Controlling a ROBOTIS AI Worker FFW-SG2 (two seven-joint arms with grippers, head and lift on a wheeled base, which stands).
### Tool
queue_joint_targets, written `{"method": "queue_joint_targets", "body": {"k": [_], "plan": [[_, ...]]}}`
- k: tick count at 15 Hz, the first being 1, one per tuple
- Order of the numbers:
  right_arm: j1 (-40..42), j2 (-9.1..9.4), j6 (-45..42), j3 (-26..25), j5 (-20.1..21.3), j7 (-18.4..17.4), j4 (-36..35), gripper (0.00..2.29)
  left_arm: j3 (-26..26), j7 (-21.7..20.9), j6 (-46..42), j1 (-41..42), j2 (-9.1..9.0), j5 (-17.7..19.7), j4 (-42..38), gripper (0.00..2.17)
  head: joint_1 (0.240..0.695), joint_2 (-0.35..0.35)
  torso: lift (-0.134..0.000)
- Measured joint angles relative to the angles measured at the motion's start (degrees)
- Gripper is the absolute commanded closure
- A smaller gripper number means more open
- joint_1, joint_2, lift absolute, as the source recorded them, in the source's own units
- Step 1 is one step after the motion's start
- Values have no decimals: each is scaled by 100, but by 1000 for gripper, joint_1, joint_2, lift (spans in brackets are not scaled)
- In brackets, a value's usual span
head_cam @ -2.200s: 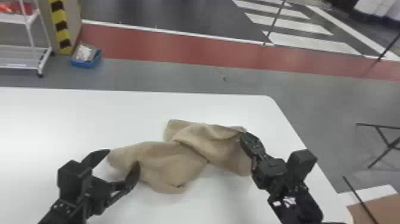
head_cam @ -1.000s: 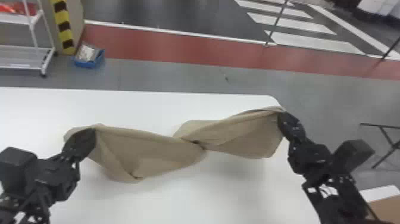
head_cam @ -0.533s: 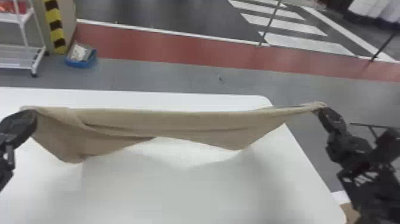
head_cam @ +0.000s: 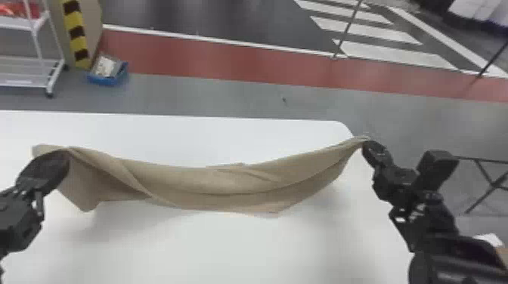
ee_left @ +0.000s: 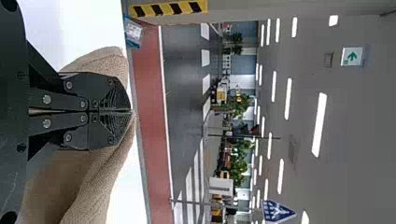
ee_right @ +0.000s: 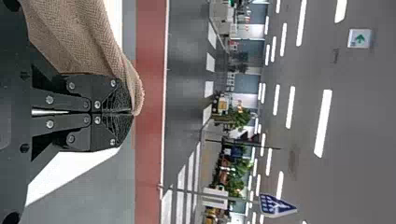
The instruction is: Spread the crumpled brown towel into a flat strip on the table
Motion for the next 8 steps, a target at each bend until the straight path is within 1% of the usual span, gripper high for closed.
{"method": "queue_joint_targets", "body": {"k": [2, 4, 8], "plan": [[-44, 35, -13, 109, 99, -27, 252, 1767, -33, -15, -94, 27, -29, -72, 186, 1825, 695, -282, -124], [-36, 51, -61, 111, 97, -44, 331, 1767, -45, -55, -140, -31, -48, -95, 380, 1825, 695, -281, -124], [-179, 51, -142, 170, 101, -128, 378, 1767, -215, -81, -163, -454, -127, -153, 759, 1825, 695, -281, -124]]}}
